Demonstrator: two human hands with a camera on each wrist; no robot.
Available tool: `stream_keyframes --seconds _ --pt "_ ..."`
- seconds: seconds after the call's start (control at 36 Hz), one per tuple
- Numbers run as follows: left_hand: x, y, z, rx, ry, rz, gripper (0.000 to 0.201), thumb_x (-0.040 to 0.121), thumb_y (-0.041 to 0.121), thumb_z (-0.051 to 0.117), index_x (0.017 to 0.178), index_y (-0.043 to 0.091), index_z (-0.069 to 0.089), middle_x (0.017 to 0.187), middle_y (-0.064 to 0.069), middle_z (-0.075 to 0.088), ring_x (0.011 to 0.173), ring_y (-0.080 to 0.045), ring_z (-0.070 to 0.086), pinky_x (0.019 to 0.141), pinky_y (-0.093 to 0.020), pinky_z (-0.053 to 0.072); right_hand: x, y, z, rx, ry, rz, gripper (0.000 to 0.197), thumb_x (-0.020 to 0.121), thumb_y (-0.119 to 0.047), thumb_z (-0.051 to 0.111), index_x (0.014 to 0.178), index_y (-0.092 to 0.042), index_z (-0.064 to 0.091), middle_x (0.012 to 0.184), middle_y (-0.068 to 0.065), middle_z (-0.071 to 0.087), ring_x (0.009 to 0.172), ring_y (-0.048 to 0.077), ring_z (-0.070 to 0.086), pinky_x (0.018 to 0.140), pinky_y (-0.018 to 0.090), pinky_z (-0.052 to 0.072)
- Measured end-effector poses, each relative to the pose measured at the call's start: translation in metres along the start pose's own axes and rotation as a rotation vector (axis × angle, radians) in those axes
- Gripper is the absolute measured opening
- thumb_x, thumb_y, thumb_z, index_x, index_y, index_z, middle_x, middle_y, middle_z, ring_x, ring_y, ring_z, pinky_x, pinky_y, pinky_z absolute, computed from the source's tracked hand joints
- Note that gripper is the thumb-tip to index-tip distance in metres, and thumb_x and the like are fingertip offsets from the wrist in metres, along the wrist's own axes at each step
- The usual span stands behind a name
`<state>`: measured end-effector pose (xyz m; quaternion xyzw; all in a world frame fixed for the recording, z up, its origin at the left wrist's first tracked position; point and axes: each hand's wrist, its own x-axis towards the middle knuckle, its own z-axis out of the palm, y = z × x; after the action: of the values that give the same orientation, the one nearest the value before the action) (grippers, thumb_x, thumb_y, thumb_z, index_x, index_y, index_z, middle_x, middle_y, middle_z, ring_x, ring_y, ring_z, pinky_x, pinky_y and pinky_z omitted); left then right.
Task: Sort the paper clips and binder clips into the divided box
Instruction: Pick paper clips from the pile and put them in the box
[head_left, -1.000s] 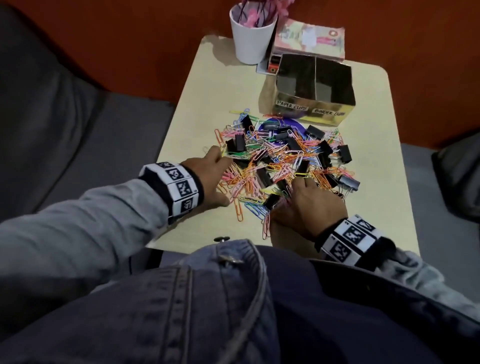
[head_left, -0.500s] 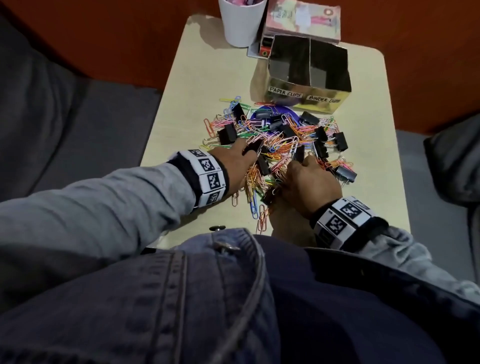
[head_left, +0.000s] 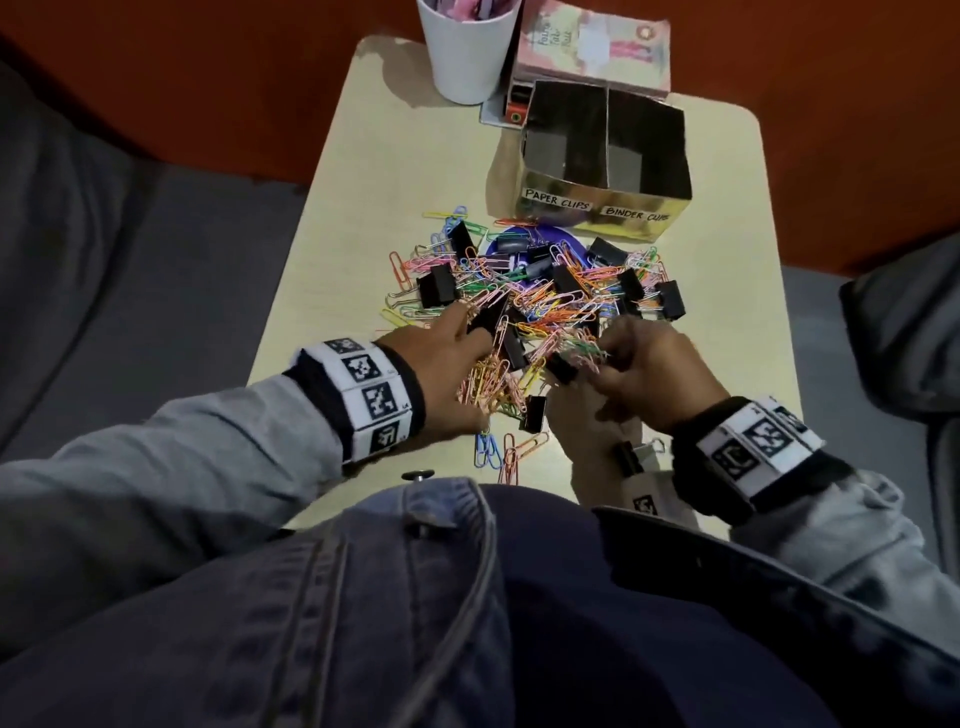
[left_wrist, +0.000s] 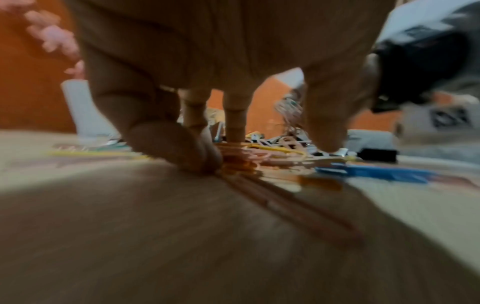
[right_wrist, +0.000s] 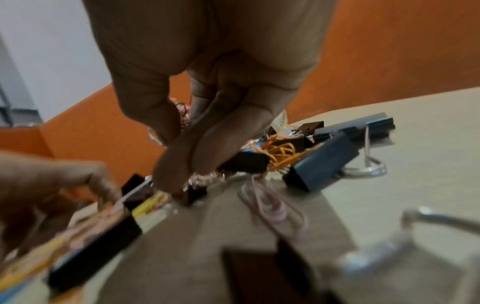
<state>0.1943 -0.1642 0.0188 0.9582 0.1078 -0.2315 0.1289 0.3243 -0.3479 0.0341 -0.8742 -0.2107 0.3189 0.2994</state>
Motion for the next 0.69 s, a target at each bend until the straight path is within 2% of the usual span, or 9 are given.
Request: stream_keyframes --seconds 0.06,0.17,0.22,0.28,0.36,0.42,0.53,0.61,0.69 --pt "-0.001 0.003 0.001 0.04 -0.009 0.014 0.07 0.075 0.057 0.066 0.128 0.028 0.033 0.129 -0.004 0.027 0.076 -0.024 0.049 0.065 -0.03 0.044 0.002 0.0 -0.006 0.108 -0.041 0.005 0.028 0.083 0.006 0.063 0.075 -0.015 0.047 0.059 0.006 0.058 0.043 0.023 0.065 0.05 0.043 0.051" --pt "0.005 0.007 0.0 0.027 0.02 0.014 0.047 0.085 0.035 0.062 0.124 0.024 0.038 0.13 -0.007 0.031 0.069 -0.024 0.045 0.061 -0.03 0.038 0.006 -0.003 -0.009 0.162 -0.106 -0.003 0.025 0.085 0.005 0.063 0.076 -0.011 0.046 0.059 0.009 0.059 0.046 0.021 0.067 0.036 0.023 0.041" --pt "0.008 0.01 -0.001 0.023 0.015 0.019 0.04 0.089 0.023 0.056 0.125 0.022 0.039 0.13 -0.009 0.033 0.066 -0.022 0.045 0.06 -0.031 0.038 0.007 -0.005 -0.011 0.19 -0.121 -0.009 0.024 0.086 0.0 0.065 0.075 -0.011 0.047 0.057 0.009 0.063 0.05 0.02 0.068 0.035 0.02 0.04" --pt "0.011 0.012 -0.002 0.037 -0.006 0.019 0.041 0.091 0.015 0.05 0.13 0.021 0.037 0.13 -0.012 0.032 0.058 -0.02 0.042 0.058 -0.031 0.038 0.008 -0.007 -0.017 0.222 -0.12 -0.029 0.023 0.085 -0.002 0.066 0.074 -0.012 0.049 0.061 0.012 0.067 0.057 0.026 0.07 0.045 0.029 0.05" --pt "0.016 0.014 -0.002 0.077 -0.025 0.037 0.046 0.092 0.007 0.046 0.134 0.019 0.032 0.131 -0.016 0.03 0.052 -0.02 0.038 0.054 -0.033 0.038 0.011 -0.018 -0.031 0.302 -0.066 -0.083 0.026 0.082 0.005 0.067 0.072 -0.011 0.049 0.072 0.014 0.065 0.06 0.032 0.069 0.066 0.057 0.054" --pt "0.017 0.015 -0.001 0.092 -0.035 0.041 0.049 0.092 0.005 0.043 0.137 0.018 0.03 0.131 -0.018 0.028 0.05 -0.021 0.037 0.05 -0.032 0.034 0.016 -0.032 -0.044 0.35 -0.026 -0.103 0.027 0.082 0.008 0.064 0.073 -0.012 0.049 0.081 0.016 0.064 0.061 0.031 0.069 0.064 0.054 0.056" --pt "0.018 0.02 -0.006 0.101 -0.081 0.029 0.046 0.096 0.009 0.035 0.141 0.018 0.028 0.135 -0.019 0.026 0.052 -0.02 0.034 0.045 -0.027 0.023 0.044 -0.076 -0.065 0.324 0.101 -0.228 0.027 0.083 0.006 0.063 0.075 -0.012 0.045 0.073 0.011 0.061 0.053 0.022 0.067 0.058 0.05 0.056" --pt "0.021 0.018 -0.008 0.073 -0.095 0.031 0.043 0.095 0.006 0.039 0.136 0.018 0.034 0.131 -0.017 0.03 0.055 -0.021 0.04 0.05 -0.03 0.036 0.079 -0.101 -0.066 0.246 0.188 -0.224 0.022 0.087 -0.002 0.061 0.079 -0.013 0.044 0.073 0.016 0.06 0.05 0.024 0.067 0.051 0.047 0.056" --pt "0.021 0.014 -0.007 0.012 -0.067 0.038 0.03 0.092 0.004 0.041 0.12 0.015 0.043 0.119 -0.015 0.038 0.069 -0.026 0.05 0.061 -0.035 0.047 0.115 -0.111 -0.059 0.183 0.23 -0.115 0.013 0.088 -0.007 0.063 0.098 -0.007 0.054 0.08 0.018 0.069 0.057 0.026 0.071 0.055 0.047 0.059"
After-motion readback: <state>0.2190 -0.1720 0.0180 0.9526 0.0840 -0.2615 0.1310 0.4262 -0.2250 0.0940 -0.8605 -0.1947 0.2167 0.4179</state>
